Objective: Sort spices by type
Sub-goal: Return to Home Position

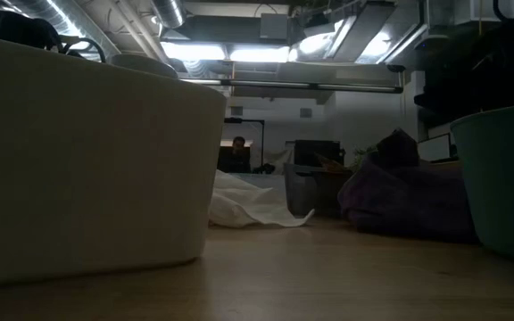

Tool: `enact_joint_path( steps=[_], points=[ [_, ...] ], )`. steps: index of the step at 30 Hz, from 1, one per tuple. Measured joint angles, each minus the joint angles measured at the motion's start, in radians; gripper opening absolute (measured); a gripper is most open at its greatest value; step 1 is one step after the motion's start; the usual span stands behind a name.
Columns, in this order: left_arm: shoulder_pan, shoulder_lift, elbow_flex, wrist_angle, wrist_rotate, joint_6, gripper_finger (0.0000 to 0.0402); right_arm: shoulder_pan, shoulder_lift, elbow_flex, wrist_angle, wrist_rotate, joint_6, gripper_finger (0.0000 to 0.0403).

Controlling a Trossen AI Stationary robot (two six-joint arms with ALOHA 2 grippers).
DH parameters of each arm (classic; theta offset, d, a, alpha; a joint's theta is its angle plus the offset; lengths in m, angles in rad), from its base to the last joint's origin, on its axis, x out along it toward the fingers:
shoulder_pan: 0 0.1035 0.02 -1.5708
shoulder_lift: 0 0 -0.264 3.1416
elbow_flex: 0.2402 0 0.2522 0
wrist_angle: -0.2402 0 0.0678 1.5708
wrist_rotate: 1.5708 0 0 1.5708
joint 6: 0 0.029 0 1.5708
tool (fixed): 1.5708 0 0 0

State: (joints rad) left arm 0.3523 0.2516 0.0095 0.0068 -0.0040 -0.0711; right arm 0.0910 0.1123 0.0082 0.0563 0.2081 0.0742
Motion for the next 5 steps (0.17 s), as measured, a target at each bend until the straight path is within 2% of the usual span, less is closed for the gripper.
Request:
enact_joint_path(
  steps=[5],
  points=[
    [0.0,0.0,0.0,0.0,0.0,0.0,0.0219,0.0,0.0,0.0,0.0,0.0,0.0,0.0154]
  ],
)
